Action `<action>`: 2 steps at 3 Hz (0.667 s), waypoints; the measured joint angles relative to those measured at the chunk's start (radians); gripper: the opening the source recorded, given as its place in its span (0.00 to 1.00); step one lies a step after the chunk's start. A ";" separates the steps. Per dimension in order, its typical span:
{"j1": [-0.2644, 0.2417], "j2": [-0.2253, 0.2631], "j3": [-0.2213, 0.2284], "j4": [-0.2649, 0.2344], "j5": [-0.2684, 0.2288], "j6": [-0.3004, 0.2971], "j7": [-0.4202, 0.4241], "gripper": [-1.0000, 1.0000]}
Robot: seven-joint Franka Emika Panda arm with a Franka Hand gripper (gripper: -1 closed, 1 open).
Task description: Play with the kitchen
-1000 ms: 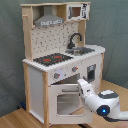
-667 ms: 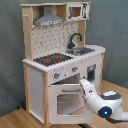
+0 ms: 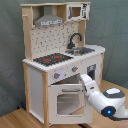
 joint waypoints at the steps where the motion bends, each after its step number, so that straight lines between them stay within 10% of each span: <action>1: 0.021 0.000 -0.092 0.000 -0.020 0.000 -0.060 1.00; 2: 0.030 0.003 -0.158 -0.003 -0.026 0.000 -0.148 1.00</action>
